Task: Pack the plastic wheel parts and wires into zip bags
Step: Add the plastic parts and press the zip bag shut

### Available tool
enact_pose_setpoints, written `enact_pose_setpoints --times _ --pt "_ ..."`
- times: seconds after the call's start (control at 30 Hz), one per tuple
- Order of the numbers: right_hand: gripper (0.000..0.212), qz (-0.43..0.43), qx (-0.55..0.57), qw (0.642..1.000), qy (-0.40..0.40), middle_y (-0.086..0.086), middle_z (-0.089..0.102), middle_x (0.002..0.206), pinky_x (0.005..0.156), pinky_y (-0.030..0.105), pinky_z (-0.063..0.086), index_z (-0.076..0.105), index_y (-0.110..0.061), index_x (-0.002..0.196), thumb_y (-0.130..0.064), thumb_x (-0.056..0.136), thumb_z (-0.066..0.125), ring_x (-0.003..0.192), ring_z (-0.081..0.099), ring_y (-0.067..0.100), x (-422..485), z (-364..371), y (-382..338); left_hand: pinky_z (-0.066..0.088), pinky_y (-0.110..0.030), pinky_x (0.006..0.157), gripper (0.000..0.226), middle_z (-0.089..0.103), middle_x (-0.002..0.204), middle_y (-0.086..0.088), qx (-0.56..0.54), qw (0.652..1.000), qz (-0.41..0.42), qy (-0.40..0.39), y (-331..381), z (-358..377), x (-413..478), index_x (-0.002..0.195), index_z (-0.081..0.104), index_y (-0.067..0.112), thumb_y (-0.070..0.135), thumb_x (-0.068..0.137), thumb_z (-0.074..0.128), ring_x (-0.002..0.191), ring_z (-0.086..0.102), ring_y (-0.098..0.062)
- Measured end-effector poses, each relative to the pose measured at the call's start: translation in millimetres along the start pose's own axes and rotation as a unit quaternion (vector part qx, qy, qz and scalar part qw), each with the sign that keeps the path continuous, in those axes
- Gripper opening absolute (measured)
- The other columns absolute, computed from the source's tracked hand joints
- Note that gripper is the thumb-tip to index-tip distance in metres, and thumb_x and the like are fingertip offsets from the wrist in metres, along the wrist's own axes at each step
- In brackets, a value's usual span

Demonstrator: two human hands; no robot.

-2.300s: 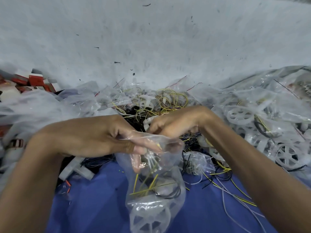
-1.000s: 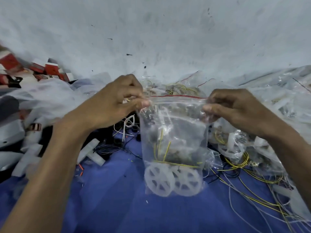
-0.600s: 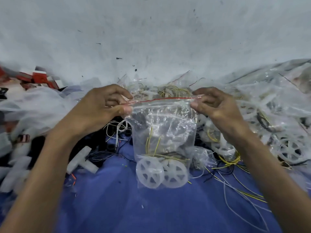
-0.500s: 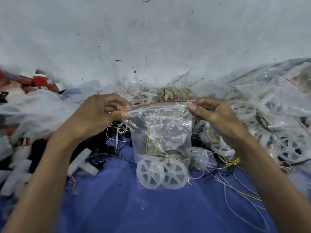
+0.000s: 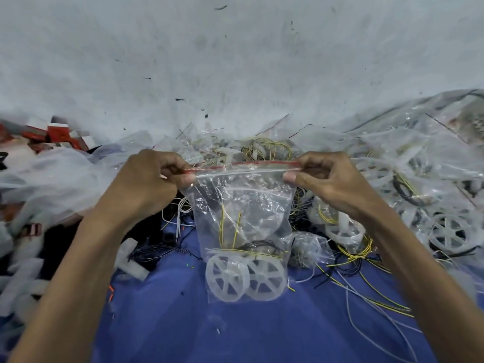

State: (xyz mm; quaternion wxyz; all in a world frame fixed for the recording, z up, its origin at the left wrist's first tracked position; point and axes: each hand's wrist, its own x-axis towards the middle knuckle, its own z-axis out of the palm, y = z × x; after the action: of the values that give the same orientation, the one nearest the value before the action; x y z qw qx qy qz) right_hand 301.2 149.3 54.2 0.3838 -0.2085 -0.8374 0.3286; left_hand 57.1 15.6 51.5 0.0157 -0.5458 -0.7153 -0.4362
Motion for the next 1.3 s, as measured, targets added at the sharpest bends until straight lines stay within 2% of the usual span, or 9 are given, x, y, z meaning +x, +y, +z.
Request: enact_pose_setpoints --times 0.13,0.23,0.37,0.6,0.73,0.83,0.93,1.17,1.3 --pt "0.006 -0.008 -0.022 1.0 0.007 0.001 0.07 0.076 0.067 0.024 0.054 0.068 -0.021 0.081 -0.016 0.084 0.065 0.07 0.066 0.015 2.7 4.6 -0.4 0.044 -0.025 0.078 0.012 0.07 0.07 0.013 -0.062 0.996 -0.017 -0.07 -3.5 -5.6 -2.1 0.07 0.07 0.04 0.031 0.076 0.075 0.071 0.063 -0.001" --pt "0.008 -0.007 -0.03 1.0 0.008 -0.001 0.069 0.077 0.069 0.02 0.055 0.067 -0.022 0.08 -0.015 0.083 0.065 0.07 0.066 0.009 3.2 3.6 0.2 0.043 -0.018 0.076 0.007 0.072 0.074 0.01 -0.105 0.99 -0.009 -0.096 0.1 -6.0 -4.0 0.074 0.072 0.035 0.04 0.069 0.074 0.072 0.064 0.004" --pt "0.012 0.004 -0.068 0.997 -0.047 -0.011 0.069 0.068 0.055 0.011 0.046 0.069 -0.024 0.079 -0.034 0.072 0.07 0.062 0.062 0.002 8.2 3.2 -4.6 0.037 0.0 0.06 0.007 0.068 0.066 0.014 -0.091 0.993 0.005 -0.071 5.8 0.9 -2.7 0.072 0.071 0.028 0.023 0.077 0.075 0.06 0.057 0.008" --pt "0.006 -0.04 -0.156 0.984 -0.071 -0.003 0.07 0.077 0.068 0.022 0.052 0.071 -0.015 0.085 -0.017 0.08 0.071 0.073 0.066 0.01 18.8 6.0 -13.5 0.038 -0.004 0.057 0.022 0.064 0.065 0.011 -0.044 0.999 0.03 -0.009 11.8 5.6 -4.5 0.067 0.067 0.028 0.01 0.076 0.075 0.051 0.053 0.007" --pt "0.014 -0.041 -0.176 0.98 -0.083 -0.017 0.066 0.079 0.075 0.015 0.053 0.072 -0.017 0.093 -0.019 0.079 0.072 0.079 0.064 -0.005 22.8 9.4 -17.9 0.04 -0.004 0.058 0.023 0.064 0.058 0.02 -0.066 0.997 0.029 0.001 15.6 7.4 -5.4 0.067 0.066 0.034 0.015 0.076 0.076 0.053 0.055 0.008" --pt "0.005 -0.063 -0.202 0.974 -0.077 -0.008 0.07 0.078 0.077 0.029 0.056 0.073 -0.015 0.086 -0.015 0.081 0.07 0.075 0.066 0.004 20.2 12.9 -16.6 0.049 -0.018 0.069 0.008 0.069 0.067 0.013 -0.074 0.996 0.012 -0.046 15.6 7.1 -7.2 0.073 0.072 0.032 0.026 0.075 0.077 0.064 0.062 0.002" --pt "0.002 -0.07 -0.22 0.97 -0.074 -0.005 0.07 0.077 0.074 0.038 0.055 0.07 -0.02 0.083 -0.019 0.083 0.069 0.072 0.065 0.012 19.2 14.4 -14.9 0.044 -0.008 0.063 0.009 0.069 0.069 0.017 -0.09 0.994 0.027 -0.062 21.2 12.1 -9.4 0.074 0.071 0.034 0.026 0.076 0.076 0.064 0.062 0.007" --pt "0.003 -0.146 -0.272 0.947 -0.088 -0.001 0.07 0.069 0.062 0.028 0.049 0.073 -0.013 0.08 -0.016 0.079 0.073 0.063 0.063 0.015 25.2 21.0 -20.4 0.038 -0.001 0.057 0.017 0.063 0.066 0.019 -0.089 0.993 0.075 -0.033 28.1 24.9 -11.0 0.071 0.067 0.026 0.013 0.08 0.073 0.059 0.057 0.012" --pt "0.005 -0.149 -0.251 0.954 -0.068 -0.006 0.071 0.073 0.064 0.019 0.05 0.075 -0.016 0.083 -0.017 0.078 0.074 0.064 0.063 0.005 25.9 19.7 -19.4 0.041 -0.004 0.06 0.004 0.064 0.069 0.015 -0.046 0.991 0.127 0.022 28.8 29.5 -11.7 0.078 0.071 0.014 0.013 0.078 0.075 0.062 0.057 0.012"
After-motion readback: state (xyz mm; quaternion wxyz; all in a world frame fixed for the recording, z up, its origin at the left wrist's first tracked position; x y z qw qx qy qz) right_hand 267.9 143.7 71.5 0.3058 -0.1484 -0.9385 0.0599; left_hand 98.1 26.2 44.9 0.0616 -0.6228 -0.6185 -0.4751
